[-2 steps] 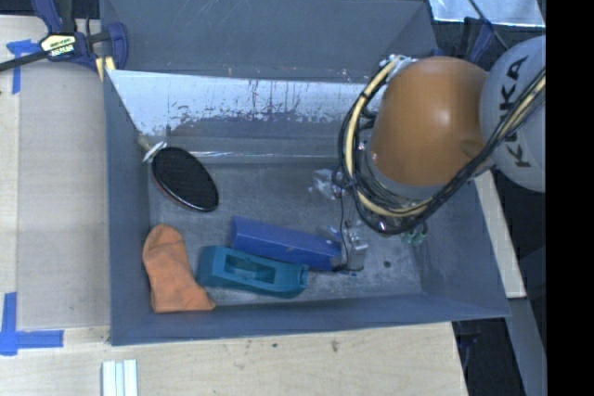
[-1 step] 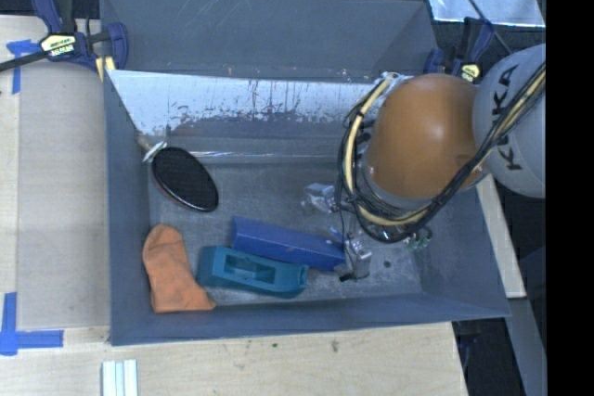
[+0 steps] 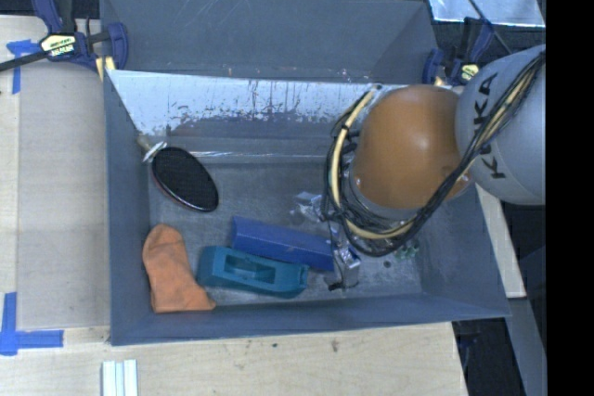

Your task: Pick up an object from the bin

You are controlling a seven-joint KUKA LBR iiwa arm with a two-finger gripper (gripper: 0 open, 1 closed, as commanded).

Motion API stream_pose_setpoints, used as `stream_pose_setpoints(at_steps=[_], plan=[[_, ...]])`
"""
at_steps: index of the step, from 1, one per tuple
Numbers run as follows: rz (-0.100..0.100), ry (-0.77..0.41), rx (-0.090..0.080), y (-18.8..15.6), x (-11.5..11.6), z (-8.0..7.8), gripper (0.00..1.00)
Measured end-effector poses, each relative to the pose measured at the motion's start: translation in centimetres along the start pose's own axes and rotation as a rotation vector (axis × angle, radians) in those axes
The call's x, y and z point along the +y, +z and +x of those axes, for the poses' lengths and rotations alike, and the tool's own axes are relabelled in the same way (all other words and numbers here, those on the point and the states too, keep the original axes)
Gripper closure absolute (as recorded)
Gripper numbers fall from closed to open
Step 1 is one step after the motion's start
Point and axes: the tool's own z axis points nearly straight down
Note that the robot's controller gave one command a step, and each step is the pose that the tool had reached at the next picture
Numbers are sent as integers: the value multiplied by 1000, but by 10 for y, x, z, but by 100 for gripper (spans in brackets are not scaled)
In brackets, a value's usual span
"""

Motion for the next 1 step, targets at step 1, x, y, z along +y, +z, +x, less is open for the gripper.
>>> stream_pose_setpoints(at_steps=[1], plan=[[-1,-4,-4,1,-64,-31,0]])
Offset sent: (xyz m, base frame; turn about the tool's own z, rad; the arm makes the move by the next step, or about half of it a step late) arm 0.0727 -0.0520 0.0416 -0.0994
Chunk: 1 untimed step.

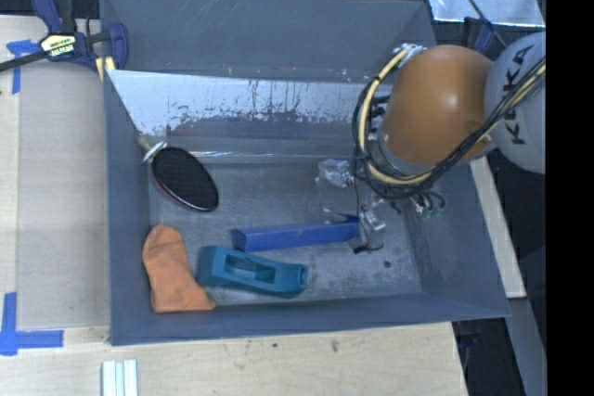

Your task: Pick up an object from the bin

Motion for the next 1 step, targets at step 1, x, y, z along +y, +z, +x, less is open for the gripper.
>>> stream_pose_setpoints(at_steps=[1], plan=[[5,-59,2,-28,-24,-10,0]])
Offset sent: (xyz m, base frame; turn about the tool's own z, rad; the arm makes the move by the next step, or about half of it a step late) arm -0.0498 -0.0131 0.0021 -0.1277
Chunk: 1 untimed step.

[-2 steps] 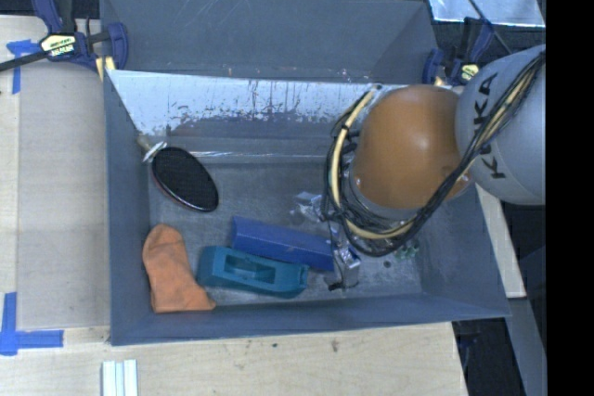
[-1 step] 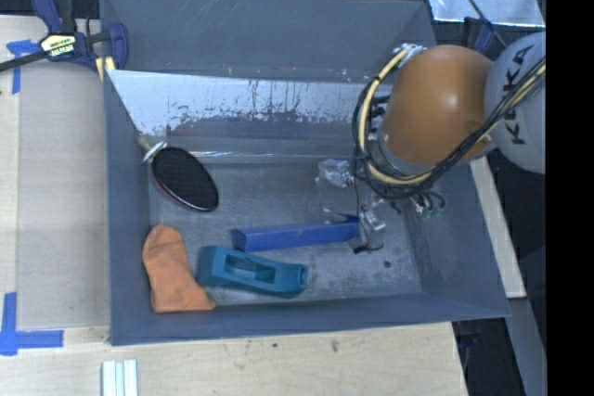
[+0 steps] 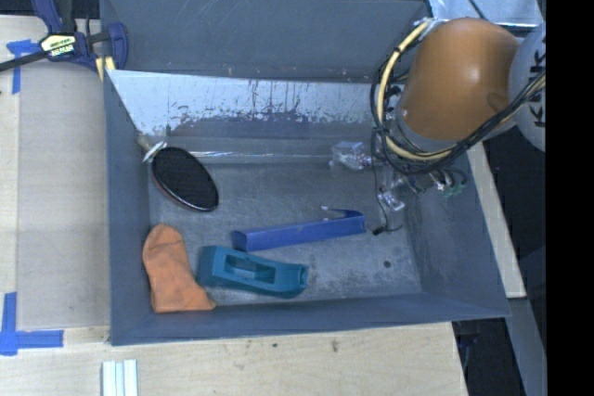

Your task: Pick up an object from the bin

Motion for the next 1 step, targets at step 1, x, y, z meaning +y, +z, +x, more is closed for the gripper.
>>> stream_pose_setpoints(at_steps=[1], plan=[[-2,-52,-6,12,24,35,0]])
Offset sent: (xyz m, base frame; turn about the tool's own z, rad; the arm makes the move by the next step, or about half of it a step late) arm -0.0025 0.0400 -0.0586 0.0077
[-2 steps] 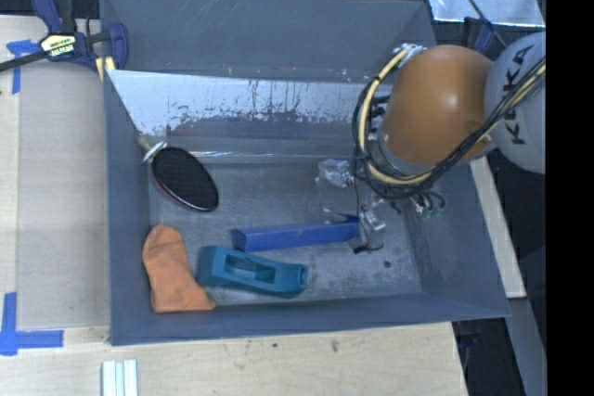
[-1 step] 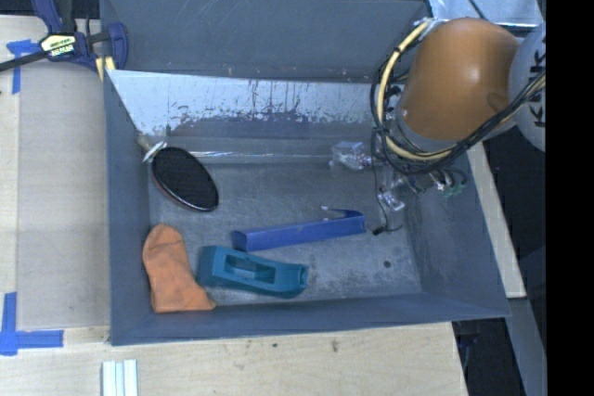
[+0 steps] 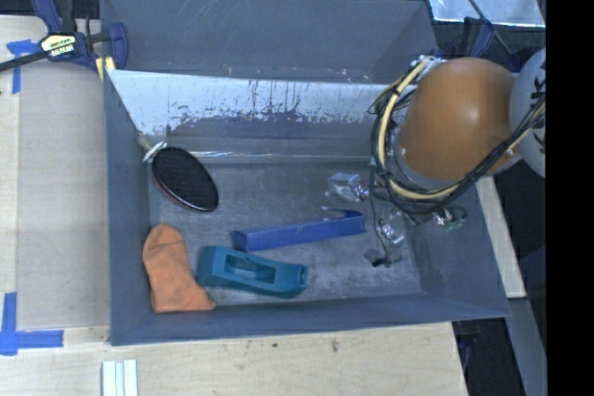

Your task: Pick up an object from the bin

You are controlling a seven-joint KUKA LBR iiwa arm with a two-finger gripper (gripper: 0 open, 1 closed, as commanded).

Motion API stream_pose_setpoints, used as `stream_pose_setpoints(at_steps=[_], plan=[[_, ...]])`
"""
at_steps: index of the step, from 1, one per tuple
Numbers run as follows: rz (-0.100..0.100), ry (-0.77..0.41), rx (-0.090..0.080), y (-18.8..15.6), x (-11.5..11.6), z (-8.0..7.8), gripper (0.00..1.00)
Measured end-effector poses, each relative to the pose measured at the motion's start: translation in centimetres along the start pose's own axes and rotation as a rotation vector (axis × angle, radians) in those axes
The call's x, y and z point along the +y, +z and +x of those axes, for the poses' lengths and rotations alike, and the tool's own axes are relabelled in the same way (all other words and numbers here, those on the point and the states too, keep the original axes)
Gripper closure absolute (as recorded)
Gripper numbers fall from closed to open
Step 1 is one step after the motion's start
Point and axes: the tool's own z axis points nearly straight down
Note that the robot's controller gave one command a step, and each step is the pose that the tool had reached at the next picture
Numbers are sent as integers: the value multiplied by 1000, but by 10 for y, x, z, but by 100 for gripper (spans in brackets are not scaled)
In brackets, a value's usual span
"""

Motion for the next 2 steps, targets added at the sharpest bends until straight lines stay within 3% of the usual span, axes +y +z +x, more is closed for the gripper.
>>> stream_pose_setpoints(at_steps=[1,2], plan=[[-2,28,6,26,12,-12,0],[-1,-48,3,16,49,-29,0]])
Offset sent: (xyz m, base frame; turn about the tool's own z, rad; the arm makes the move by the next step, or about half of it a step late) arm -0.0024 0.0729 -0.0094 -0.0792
